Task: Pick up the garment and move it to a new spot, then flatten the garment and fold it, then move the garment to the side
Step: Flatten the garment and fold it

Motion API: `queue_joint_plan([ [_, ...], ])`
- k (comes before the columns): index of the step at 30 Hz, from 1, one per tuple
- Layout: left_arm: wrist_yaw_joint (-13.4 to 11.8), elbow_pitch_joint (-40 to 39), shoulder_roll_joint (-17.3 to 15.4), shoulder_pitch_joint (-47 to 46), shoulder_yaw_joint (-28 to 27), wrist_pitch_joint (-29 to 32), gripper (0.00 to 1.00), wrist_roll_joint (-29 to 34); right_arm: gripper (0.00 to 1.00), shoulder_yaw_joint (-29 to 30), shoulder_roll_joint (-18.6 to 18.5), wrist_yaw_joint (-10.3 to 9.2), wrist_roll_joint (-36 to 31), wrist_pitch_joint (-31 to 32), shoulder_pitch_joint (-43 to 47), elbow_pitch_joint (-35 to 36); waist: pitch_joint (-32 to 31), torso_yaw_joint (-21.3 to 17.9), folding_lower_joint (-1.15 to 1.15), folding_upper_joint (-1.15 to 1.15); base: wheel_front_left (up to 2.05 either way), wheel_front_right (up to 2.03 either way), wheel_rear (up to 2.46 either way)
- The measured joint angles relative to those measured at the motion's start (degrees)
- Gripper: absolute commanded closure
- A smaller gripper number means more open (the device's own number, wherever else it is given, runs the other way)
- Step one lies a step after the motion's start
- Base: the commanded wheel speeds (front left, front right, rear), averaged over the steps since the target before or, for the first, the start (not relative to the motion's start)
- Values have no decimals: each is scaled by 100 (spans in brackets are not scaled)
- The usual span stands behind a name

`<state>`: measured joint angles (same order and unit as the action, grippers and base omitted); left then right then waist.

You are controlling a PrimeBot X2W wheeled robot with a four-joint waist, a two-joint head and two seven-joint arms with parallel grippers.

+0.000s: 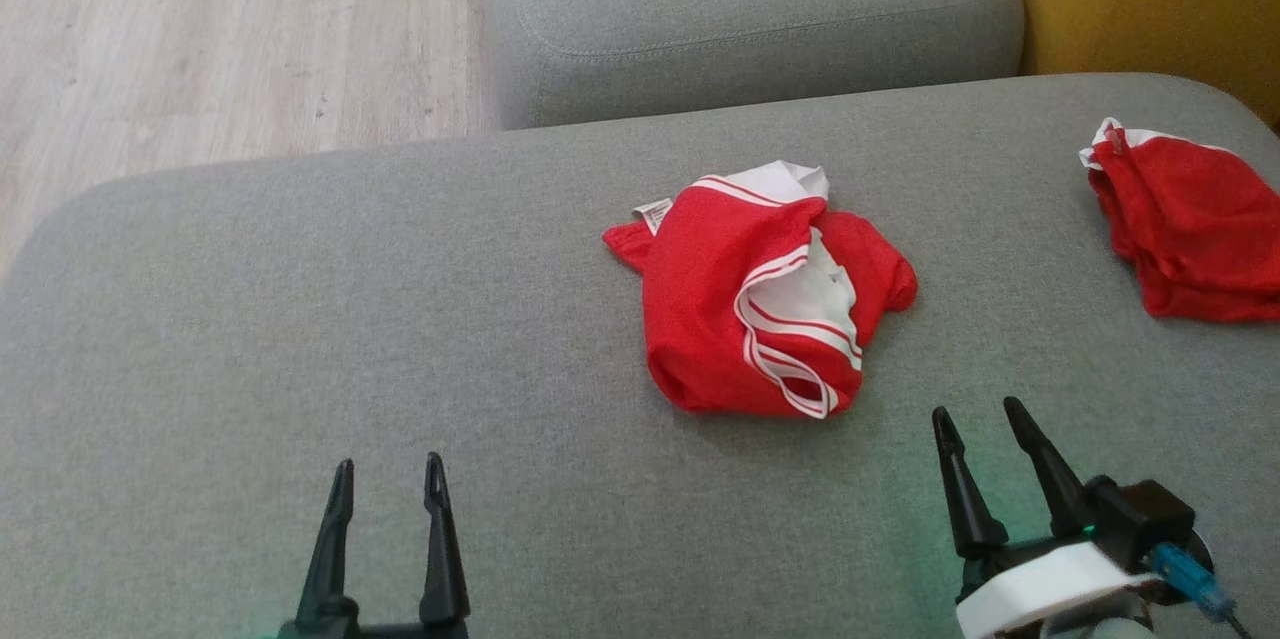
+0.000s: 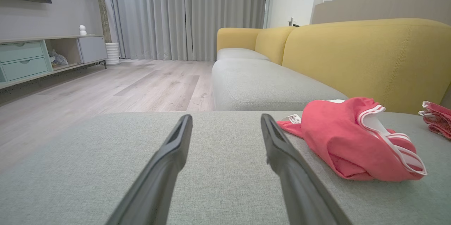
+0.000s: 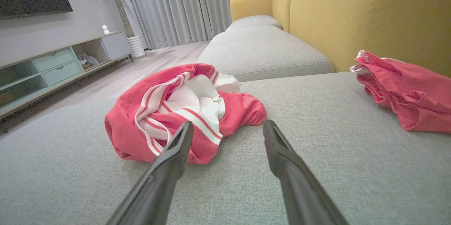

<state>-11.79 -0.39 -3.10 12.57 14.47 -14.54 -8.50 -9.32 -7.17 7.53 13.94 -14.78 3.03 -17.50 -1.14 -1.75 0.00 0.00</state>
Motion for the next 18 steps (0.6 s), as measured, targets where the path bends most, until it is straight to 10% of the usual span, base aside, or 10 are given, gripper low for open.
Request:
queue_joint_plan([
  [18,-31,54,-1,-1,11,0,0,201,0,-145,-57,0,36,0,-1,-16,-11,-27,0,0,0,0,0],
])
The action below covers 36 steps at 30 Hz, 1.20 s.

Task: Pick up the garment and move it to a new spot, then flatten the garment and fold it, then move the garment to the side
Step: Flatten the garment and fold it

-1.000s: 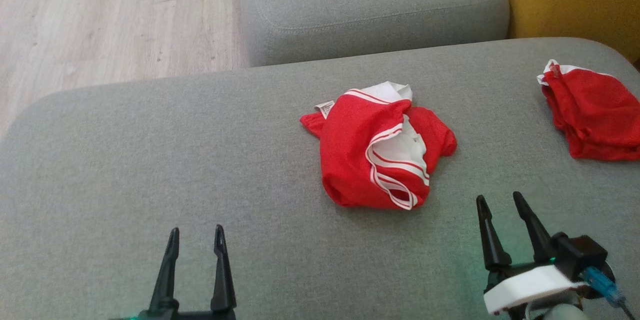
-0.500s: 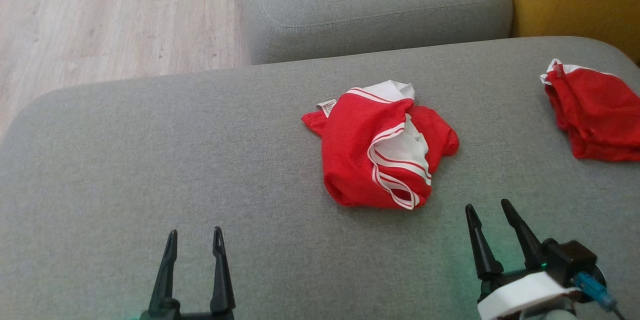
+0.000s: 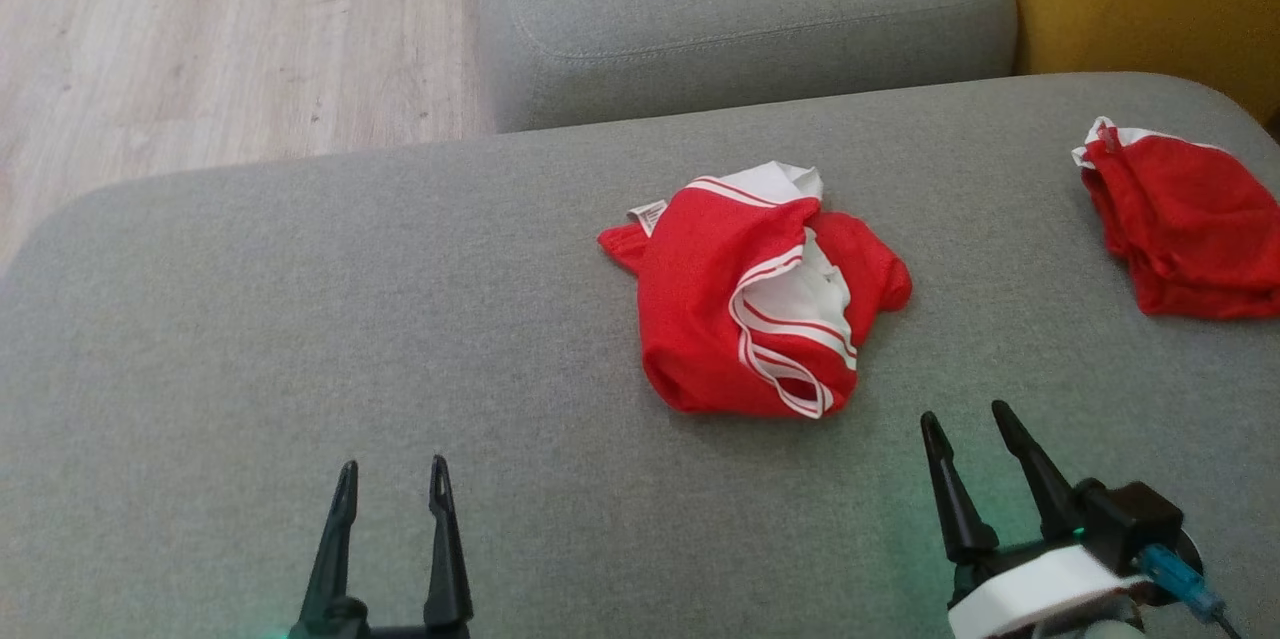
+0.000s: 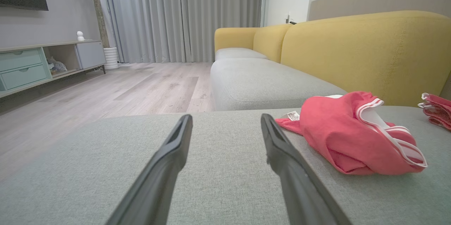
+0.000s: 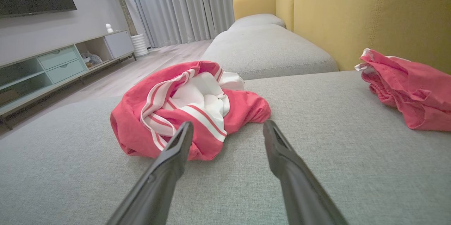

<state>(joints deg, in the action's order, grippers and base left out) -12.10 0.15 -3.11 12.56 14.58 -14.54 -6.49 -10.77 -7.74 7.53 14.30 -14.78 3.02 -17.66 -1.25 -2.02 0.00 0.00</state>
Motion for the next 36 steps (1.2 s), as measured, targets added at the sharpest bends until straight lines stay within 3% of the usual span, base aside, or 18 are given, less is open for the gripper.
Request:
queue_joint_plan([
  [6,79,62,0,1,30,0,0,0,0,-66,0,0,38,-1,-1,-2,-1,-102,0,0,0,0,0],
  [12,390,181,-1,-143,338,0,0,110,0,-166,-14,0,99,-1,-23,12,82,-313,0,0,0,0,0],
  [19,944,564,-3,-1227,1341,0,0,492,0,-274,-90,0,180,0,-280,121,359,-743,0,0,0,0,0],
  [26,1452,1522,3,-2692,2404,-16,0,1029,0,-339,-99,0,286,0,-769,321,911,-1266,-2,0,0,0,0],
  [31,1413,2617,9,-3594,2810,-18,0,1354,0,-359,-47,0,397,0,-991,372,1339,-1646,-2,0,0,0,0],
  [36,944,3774,3,-4100,2976,86,0,1423,0,-382,-16,0,446,0,-1140,367,1640,-2027,-1,0,0,0,0],
])
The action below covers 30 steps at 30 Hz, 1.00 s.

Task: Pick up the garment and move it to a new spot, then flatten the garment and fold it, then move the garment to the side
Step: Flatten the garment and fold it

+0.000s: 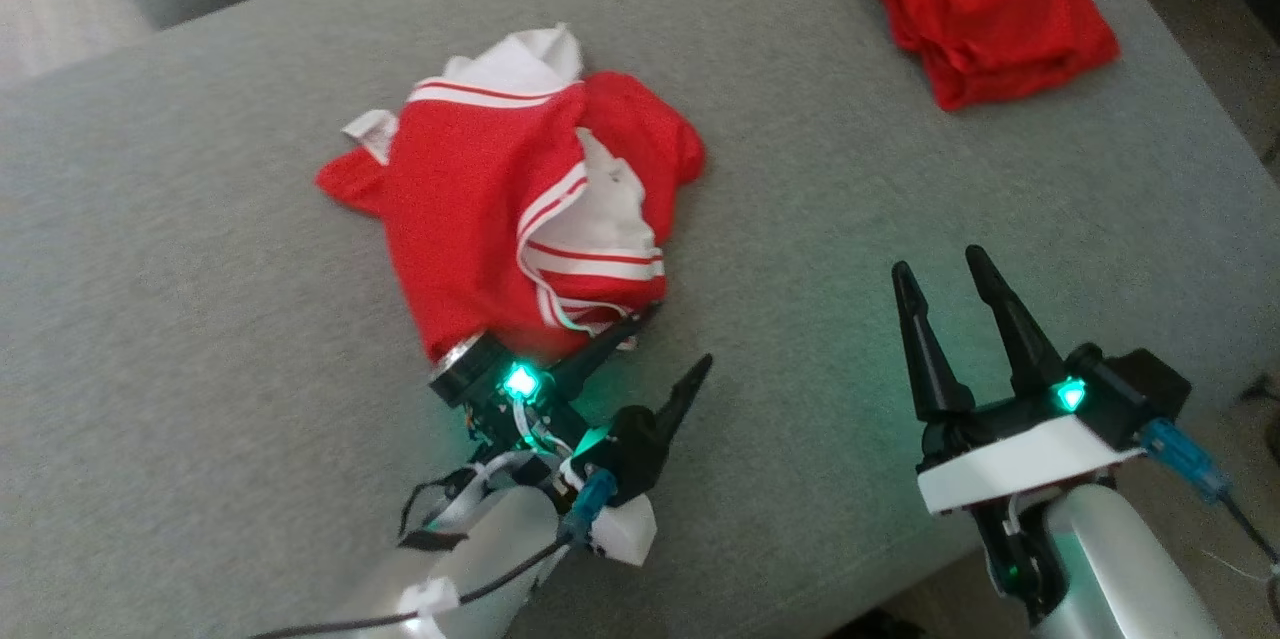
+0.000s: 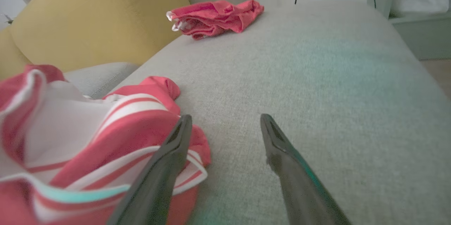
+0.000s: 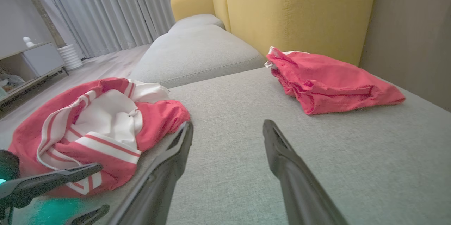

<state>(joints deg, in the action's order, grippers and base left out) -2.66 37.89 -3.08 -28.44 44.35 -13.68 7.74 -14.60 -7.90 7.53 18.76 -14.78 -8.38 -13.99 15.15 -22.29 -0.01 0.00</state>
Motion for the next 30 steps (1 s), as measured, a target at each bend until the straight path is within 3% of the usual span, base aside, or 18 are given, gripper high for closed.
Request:
queue_joint_plan([
  [6,-584,786,15,-528,412,-1,0,531,0,4,32,0,0,0,-51,-2,185,-278,1,0,0,0,0],
  [11,-1080,1207,-18,-935,756,-1,0,1170,0,33,52,0,-1,0,-42,-8,121,-270,2,0,0,0,0],
  [22,-1196,1390,-207,-1049,740,287,0,1115,0,34,73,0,-2,0,-22,-18,-49,-54,2,0,0,0,0],
  [23,-1196,1391,-208,-1049,738,311,22,1088,0,27,77,0,-2,0,-23,-18,-53,-46,2,0,0,0,0],
  [25,-1196,1385,-212,-1049,732,310,100,1033,0,18,81,0,-2,0,-23,-16,-61,-40,2,0,0,0,0],
  [30,-1057,1150,-263,-1057,609,126,100,728,0,-1,90,0,-2,0,-23,-31,-105,-62,1,0,0,0,0],
])
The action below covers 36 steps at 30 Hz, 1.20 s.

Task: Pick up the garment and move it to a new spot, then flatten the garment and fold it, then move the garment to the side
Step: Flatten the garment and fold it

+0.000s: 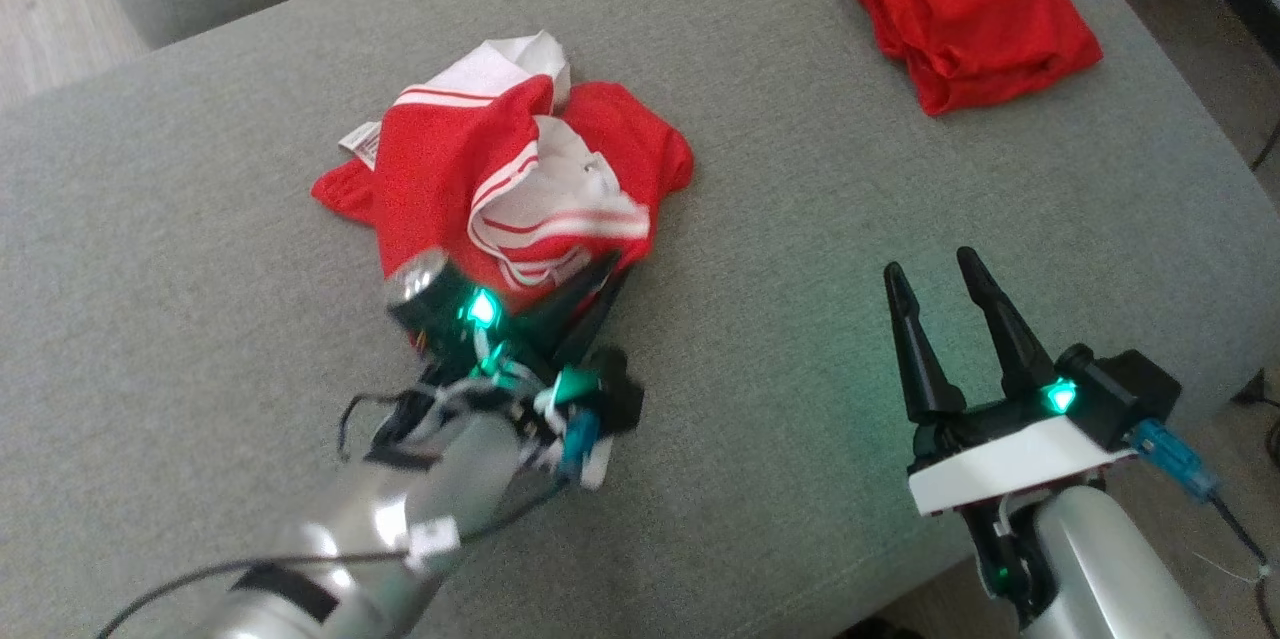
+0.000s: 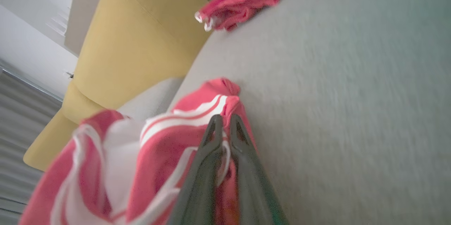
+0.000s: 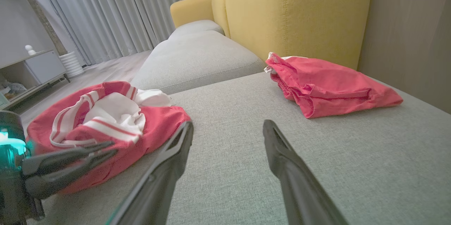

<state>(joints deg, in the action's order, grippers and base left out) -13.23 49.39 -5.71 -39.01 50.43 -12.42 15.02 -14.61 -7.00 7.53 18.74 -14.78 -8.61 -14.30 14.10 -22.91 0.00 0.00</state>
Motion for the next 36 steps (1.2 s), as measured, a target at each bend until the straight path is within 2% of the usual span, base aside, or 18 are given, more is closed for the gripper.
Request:
queue_joint_plan([
  [3,288,-443,70,-158,-257,-134,100,-478,0,-4,21,0,0,0,0,-43,-52,-30,0,0,0,0,0],
  [6,559,-868,163,-566,-770,-164,100,-1182,0,-46,71,0,0,0,1,-57,-119,-84,0,0,0,0,0],
  [9,840,-1210,192,-1256,-1149,-187,100,-1622,0,-109,89,0,0,0,4,-71,-173,-140,0,0,0,0,0],
  [14,1146,-1608,292,-2555,-1684,-219,100,-2115,0,-158,105,0,0,0,24,-112,-254,-177,0,0,0,0,0],
  [17,1162,-1813,319,-3187,-2037,-231,100,-2384,0,-151,104,0,-1,0,103,-119,-333,-144,0,0,0,0,0],
  [22,856,-2203,428,-3432,-2914,-234,100,-3411,0,-116,96,0,-56,0,335,-135,-527,18,1,0,0,0,0],
  [25,723,-2390,419,-2748,-3350,-166,100,-4017,0,-74,91,0,-68,0,381,-133,-624,178,1,0,0,0,0],
  [27,651,-2533,311,-1743,-3478,-118,100,-4223,0,-33,89,0,-69,0,394,-133,-674,302,1,0,0,0,0],
  [29,580,-2583,213,-414,-3648,-69,100,-4495,0,31,81,0,-108,0,444,-127,-709,435,0,0,0,0,0],
  [30,494,-2549,148,1053,-3798,-69,100,-4813,0,70,70,0,-119,0,531,-126,-730,580,0,0,0,0,0],
  [33,498,-2361,135,2800,-3887,-69,100,-5156,0,93,30,0,-119,0,613,-129,-722,801,1,0,0,0,0],
  [34,521,-2329,146,3176,-3888,-76,91,-5238,0,105,11,0,-119,0,611,-124,-713,875,1,0,0,0,0],
  [35,568,-2318,154,3420,-3882,-78,8,-5287,0,113,-18,0,-119,0,610,-121,-704,946,1,0,0,0,0],
  [36,622,-2325,167,3563,-3887,-89,0,-5348,0,123,-52,0,-119,0,610,-121,-694,1017,1,0,0,0,0],
])
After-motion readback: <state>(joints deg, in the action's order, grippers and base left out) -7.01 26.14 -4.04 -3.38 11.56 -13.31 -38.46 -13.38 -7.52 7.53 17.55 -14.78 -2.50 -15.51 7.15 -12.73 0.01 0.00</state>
